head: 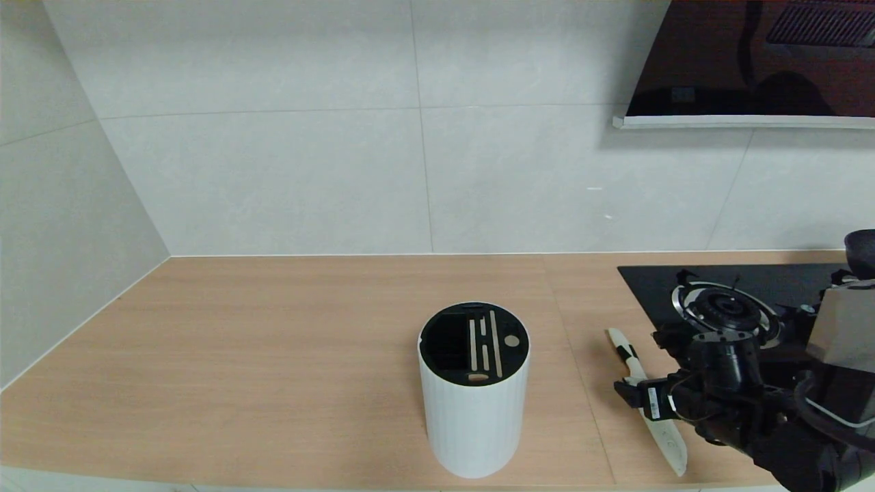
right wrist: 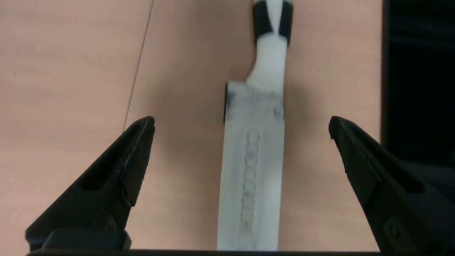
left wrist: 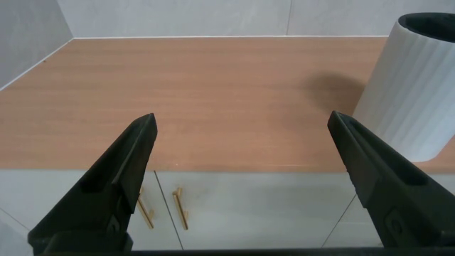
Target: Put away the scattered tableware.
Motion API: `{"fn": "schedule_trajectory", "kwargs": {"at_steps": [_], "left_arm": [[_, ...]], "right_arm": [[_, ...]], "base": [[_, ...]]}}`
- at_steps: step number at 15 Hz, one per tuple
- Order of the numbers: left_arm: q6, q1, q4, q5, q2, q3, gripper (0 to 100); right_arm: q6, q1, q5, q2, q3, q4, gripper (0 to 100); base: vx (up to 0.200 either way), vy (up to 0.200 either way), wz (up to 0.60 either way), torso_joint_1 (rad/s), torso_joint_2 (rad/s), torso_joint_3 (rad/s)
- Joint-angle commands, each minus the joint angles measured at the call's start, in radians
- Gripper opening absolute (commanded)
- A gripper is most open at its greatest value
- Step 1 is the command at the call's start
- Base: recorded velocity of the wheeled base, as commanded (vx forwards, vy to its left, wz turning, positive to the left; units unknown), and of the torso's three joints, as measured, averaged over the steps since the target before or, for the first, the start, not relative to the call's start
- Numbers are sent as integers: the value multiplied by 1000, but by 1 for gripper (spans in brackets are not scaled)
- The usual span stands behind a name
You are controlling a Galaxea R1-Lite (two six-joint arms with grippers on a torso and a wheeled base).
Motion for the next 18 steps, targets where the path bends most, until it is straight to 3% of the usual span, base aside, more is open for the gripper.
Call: {"fn": "schedule_trajectory", "kwargs": {"at_steps": [1, 18], "left_arm": [[0, 0, 0, 1, 0, 0, 100], [0, 0, 0, 1, 0, 0, 100]], "right_arm": [[-1, -3, -3, 70, 1, -37, 100], [33, -33, -21, 160, -85, -51, 100]], "base": [[0, 0, 0, 0, 0, 0], [0, 0, 0, 0, 0, 0]]}}
